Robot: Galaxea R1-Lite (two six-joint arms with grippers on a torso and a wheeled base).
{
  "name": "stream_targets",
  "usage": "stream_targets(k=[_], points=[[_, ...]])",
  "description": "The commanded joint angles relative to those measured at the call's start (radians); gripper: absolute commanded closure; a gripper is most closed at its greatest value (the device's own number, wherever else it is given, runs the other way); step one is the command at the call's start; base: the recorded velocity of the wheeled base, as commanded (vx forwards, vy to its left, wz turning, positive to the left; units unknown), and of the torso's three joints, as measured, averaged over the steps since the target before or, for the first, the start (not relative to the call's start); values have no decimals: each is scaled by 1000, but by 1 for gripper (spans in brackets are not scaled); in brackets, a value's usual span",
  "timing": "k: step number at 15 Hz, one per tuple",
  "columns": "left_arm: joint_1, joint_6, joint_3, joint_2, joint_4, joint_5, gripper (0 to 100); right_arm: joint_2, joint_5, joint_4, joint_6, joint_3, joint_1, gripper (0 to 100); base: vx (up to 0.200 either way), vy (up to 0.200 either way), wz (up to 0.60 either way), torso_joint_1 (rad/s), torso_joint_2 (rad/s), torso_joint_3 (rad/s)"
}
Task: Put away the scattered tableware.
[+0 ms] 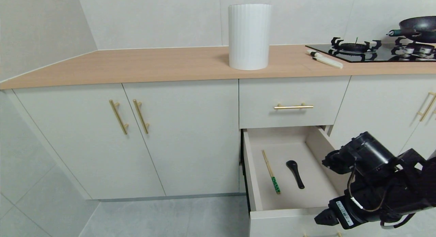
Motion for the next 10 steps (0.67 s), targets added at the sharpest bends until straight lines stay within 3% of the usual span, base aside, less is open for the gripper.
stream_targets(k=[1, 4, 10], points=[[0, 0, 0, 0, -1, 0, 0, 74, 2, 34, 0, -3, 22, 0, 0, 0, 0, 0, 0, 0], [0, 0, 0, 0, -1, 0, 0, 88, 1, 52, 3, -15, 25, 0, 0, 0, 0, 0, 0, 0], [0, 0, 0, 0, -1, 0, 0, 188, -47, 44, 137, -87, 17, 0, 0, 0, 0, 0, 0, 0]])
